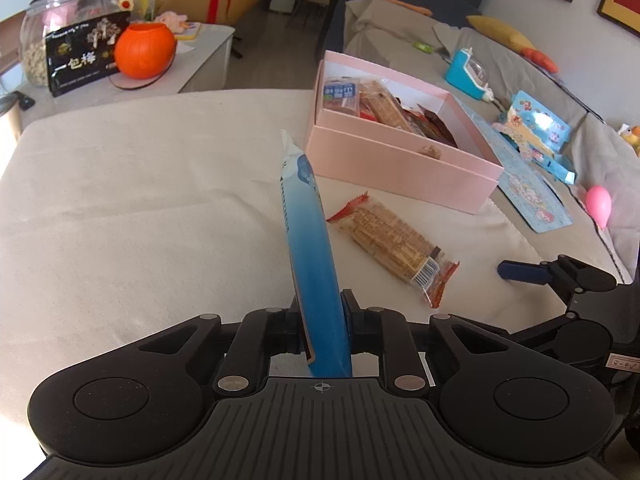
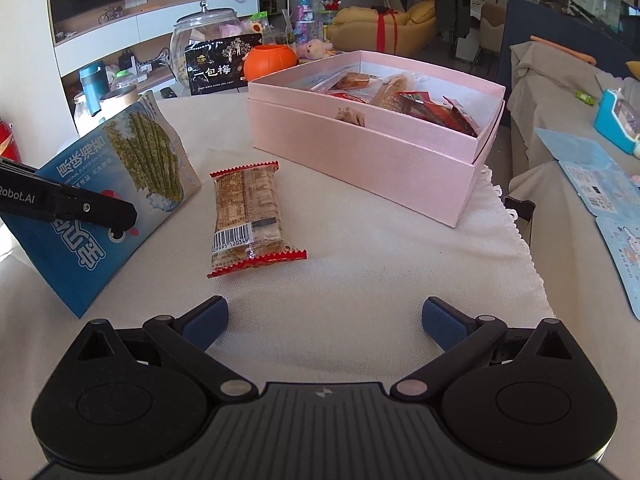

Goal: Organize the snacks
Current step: 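Grasp the blue seaweed bag by its edge with the left gripper and lift it, then carry the seaweed bag toward the box with the left gripper while the right gripper grasps the wafer bar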

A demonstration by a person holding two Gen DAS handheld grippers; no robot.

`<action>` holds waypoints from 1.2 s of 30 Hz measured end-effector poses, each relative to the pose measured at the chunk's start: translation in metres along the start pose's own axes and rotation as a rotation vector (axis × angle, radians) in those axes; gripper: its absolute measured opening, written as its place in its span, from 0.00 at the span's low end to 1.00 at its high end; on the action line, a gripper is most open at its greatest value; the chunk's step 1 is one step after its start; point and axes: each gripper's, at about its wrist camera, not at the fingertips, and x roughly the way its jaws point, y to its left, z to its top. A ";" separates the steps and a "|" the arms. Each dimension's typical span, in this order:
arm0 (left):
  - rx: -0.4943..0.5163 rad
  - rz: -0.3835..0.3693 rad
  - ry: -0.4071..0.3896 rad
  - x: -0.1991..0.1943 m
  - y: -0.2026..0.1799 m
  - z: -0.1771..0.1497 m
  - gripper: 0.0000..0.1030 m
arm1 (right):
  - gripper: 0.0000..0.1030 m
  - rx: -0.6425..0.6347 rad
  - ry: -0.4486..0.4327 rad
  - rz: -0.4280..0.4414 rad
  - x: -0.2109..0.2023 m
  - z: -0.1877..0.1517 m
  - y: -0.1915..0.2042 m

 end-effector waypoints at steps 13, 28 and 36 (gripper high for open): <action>-0.039 -0.070 -0.067 -0.004 0.008 -0.003 0.17 | 1.00 -0.050 0.098 0.030 0.015 0.024 0.007; -0.107 -0.076 -0.100 -0.002 0.017 -0.015 0.16 | 1.00 -0.031 -0.013 0.026 0.013 0.012 0.013; -0.101 -0.079 -0.215 -0.010 0.016 -0.013 0.21 | 1.00 -0.031 -0.012 0.026 0.013 0.012 0.013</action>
